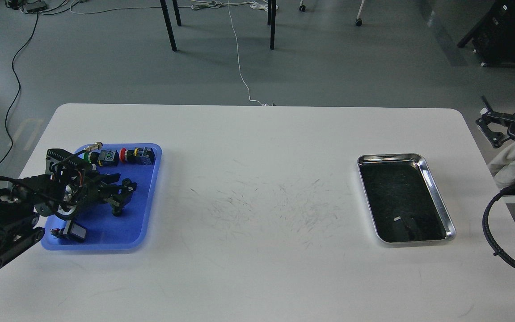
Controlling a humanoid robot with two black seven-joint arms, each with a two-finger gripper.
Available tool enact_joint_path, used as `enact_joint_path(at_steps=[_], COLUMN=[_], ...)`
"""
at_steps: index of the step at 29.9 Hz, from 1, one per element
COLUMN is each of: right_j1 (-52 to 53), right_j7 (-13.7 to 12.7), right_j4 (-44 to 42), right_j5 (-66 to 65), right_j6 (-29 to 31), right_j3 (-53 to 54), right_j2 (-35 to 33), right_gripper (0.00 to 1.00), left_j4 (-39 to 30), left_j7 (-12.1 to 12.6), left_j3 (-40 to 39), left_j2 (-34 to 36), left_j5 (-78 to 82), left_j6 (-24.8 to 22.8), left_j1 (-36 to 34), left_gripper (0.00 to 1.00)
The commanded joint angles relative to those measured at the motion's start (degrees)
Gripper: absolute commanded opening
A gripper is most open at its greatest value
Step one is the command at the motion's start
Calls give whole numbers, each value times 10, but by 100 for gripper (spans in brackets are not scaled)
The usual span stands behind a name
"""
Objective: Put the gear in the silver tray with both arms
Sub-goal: 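Close the left gripper on the small black gear, then lift the gear and carry it toward the silver tray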
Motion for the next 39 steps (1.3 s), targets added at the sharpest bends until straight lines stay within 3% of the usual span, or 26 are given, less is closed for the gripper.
enact_joint_path(at_steps=[1,8,18,33,39], right_j1=[0,-1,-2,-3,-2], right_j7=[0,0,0,0,0], right_j4=[0,0,-1,0,2], right_j5=[0,0,-1,-1,-1], right_j6=[0,0,0,0,0], right_j3=[0,0,-3,-10,-10], right_j2=[0,0,0,4,1], right_gripper=[99,99,99,99,99], left_j4=[7,13,13,2,-61], left_j7=[0,-2,-11,-17,-19], left_j3=[0,1,28,26,26], left_j2=[0,-2,-2,4,39], left_j5=[0,-3,-9,-25,-26], left_j6=[-2,-4,-4,-3,-4], left_j1=[1,1,-1,-32,-60], left_gripper=[43,26,10,5,5])
